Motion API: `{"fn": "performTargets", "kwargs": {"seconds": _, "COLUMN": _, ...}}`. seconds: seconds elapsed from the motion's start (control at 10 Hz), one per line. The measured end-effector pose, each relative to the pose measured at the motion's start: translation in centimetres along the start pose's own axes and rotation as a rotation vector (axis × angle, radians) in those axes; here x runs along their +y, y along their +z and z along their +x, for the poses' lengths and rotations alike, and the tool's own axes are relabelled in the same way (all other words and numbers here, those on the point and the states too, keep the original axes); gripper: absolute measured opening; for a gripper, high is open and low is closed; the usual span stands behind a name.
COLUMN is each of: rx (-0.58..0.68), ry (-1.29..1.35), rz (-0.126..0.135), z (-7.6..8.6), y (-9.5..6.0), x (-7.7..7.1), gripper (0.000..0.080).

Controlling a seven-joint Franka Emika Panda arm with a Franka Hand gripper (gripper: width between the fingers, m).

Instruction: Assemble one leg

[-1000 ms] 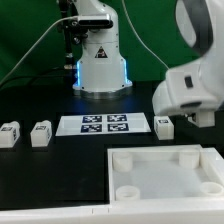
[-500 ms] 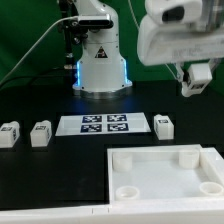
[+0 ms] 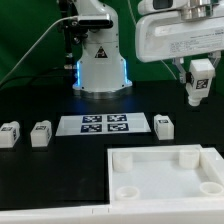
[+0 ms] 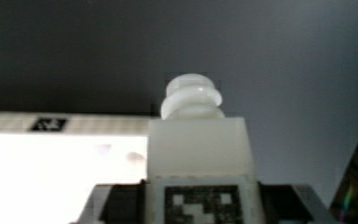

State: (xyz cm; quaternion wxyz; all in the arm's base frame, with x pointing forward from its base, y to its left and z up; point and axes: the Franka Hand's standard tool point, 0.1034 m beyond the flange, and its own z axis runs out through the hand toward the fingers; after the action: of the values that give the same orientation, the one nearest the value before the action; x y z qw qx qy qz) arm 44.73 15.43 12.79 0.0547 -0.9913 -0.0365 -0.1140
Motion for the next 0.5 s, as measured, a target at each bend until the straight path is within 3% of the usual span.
{"fn": "performTargets", "kwargs": {"seconds": 0.1, "rx": -0.008, "ry": -0.067, "rz": -0.006, "z": 0.5, "y": -0.2, "x": 0.8, "gripper": 0.0288}}
{"fn": "performTargets", "kwargs": {"seconds": 0.3, "rx": 0.051, "ry": -0.095, "rz": -0.019, "z": 6.9, "y": -2.1, "x": 4.2, "gripper": 0.0288}}
{"fn": "performTargets", "kwargs": {"seconds": 0.5, "rx": 0.088, "ry": -0.122, "rz": -0.014, "z": 10.9, "y": -1.7, "x": 5.2, "gripper": 0.0288}}
